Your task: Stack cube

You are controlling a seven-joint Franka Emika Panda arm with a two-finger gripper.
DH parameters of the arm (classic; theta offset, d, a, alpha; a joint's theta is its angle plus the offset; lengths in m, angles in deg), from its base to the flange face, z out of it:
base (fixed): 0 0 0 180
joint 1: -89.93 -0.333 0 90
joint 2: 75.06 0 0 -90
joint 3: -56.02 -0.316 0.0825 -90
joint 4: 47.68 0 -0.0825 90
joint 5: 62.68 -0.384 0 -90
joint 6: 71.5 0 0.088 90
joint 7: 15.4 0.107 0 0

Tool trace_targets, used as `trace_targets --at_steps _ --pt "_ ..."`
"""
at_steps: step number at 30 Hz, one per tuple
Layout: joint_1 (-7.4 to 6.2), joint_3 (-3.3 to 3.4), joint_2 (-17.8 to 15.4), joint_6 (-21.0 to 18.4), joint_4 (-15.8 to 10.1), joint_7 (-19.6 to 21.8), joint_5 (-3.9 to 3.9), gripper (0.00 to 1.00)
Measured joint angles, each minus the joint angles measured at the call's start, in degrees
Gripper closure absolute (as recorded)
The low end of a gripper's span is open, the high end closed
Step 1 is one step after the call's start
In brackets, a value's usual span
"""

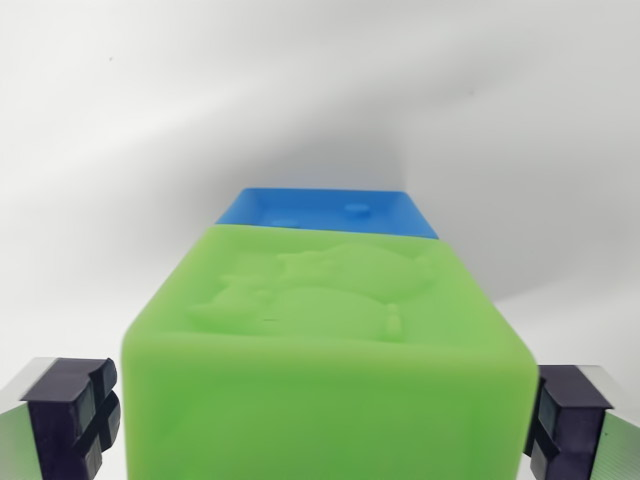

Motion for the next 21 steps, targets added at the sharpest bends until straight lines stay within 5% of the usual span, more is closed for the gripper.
trace_targets --at_steps 21 --pt "0.0 0.03 -2.77 -2.21 -0.29 0.02 0.05 0.0"
